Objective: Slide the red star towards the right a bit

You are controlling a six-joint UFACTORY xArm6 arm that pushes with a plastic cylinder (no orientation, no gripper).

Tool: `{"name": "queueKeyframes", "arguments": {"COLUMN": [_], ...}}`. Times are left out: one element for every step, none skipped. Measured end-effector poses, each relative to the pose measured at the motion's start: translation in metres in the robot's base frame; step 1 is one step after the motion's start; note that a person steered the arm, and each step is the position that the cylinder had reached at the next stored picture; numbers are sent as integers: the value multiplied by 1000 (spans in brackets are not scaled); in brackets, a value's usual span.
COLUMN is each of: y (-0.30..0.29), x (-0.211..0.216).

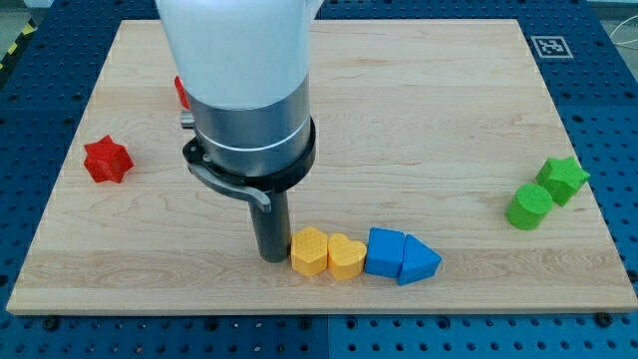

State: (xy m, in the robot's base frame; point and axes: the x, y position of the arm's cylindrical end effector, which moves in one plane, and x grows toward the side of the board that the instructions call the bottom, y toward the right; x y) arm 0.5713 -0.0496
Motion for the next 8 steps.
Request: {"name": "queueKeyframes", "arguments": {"y": [4,11,13,13,-2,-40,-44,-69], "x": [0,0,0,0,0,0,0,0]}}
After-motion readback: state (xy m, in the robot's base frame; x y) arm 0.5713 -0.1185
